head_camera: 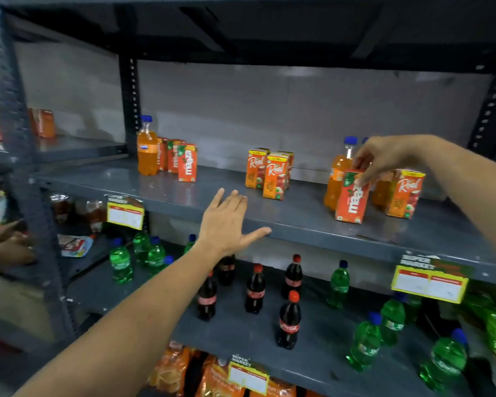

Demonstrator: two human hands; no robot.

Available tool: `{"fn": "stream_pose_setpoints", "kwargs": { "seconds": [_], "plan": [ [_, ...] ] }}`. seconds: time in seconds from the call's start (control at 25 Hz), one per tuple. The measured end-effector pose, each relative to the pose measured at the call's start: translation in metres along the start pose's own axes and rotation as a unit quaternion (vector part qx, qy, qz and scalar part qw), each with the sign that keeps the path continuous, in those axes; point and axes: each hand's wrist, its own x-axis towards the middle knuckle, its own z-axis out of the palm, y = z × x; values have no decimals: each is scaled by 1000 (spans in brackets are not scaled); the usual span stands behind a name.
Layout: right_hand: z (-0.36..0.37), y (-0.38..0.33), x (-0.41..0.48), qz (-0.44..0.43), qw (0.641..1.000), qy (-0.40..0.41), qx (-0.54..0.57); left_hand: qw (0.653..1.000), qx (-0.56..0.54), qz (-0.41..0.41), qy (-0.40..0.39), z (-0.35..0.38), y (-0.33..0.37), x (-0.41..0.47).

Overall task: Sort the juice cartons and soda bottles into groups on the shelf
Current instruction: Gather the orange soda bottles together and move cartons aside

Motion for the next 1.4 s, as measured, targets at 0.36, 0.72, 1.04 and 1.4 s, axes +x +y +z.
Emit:
{"fn": "stream_pose_setpoints", "kwargs": {
  "seconds": [0.36, 0.72, 1.04, 1.4],
  "plan": [
    [16, -219, 101, -109, 994, -2, 29, 999, 27, -47, 1, 1, -202, -37],
    [26, -379, 226, -111, 991, 69, 13, 999, 26, 42, -6, 25, -309, -14],
    [43, -398, 255, -68, 996, 62, 16, 998, -20, 55, 25, 47, -320, -10],
    [21, -418, 265, -37, 972, 222, 63, 997, 19, 73, 11, 41, -357, -12]
  ]
}}
